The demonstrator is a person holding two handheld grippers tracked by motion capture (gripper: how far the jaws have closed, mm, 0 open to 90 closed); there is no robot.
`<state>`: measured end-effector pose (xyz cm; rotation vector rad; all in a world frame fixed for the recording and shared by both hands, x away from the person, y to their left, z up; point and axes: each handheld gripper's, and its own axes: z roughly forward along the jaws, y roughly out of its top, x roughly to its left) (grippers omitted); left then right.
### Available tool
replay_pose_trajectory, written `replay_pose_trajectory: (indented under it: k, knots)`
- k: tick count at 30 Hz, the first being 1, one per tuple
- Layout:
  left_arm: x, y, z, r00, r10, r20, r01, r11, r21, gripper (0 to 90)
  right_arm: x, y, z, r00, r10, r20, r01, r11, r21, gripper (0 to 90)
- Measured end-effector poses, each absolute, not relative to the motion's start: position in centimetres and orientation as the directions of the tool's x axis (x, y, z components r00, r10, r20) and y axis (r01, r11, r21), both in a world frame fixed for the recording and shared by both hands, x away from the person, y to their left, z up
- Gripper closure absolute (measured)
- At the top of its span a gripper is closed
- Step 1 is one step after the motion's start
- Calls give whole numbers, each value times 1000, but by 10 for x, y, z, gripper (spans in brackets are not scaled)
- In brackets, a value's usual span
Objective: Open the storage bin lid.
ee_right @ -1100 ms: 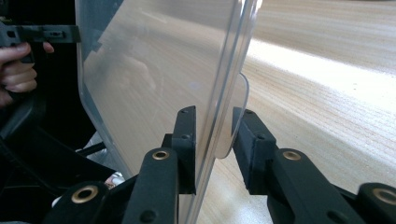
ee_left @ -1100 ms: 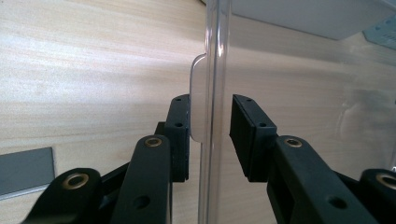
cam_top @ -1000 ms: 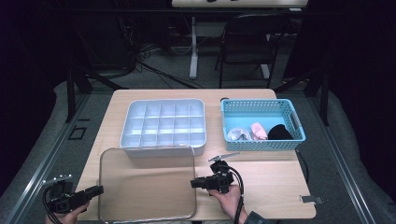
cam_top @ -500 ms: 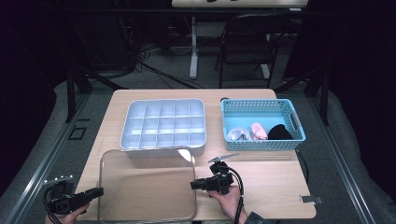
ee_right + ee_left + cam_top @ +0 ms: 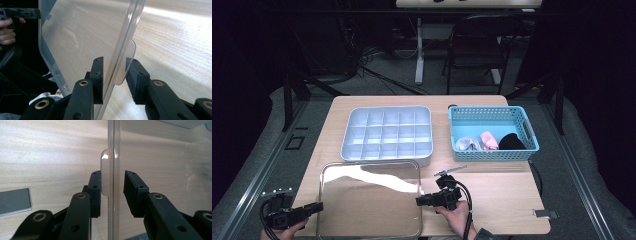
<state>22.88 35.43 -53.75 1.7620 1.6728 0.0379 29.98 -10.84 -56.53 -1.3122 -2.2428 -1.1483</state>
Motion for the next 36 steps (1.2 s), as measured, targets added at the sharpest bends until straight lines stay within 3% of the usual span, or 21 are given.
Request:
replay_pose_trajectory:
  k: [36]
  knots:
    - [237, 348, -542, 148, 901, -407, 909, 38, 415, 632, 301, -101, -574, -516, 629, 581, 851, 295, 435, 604]
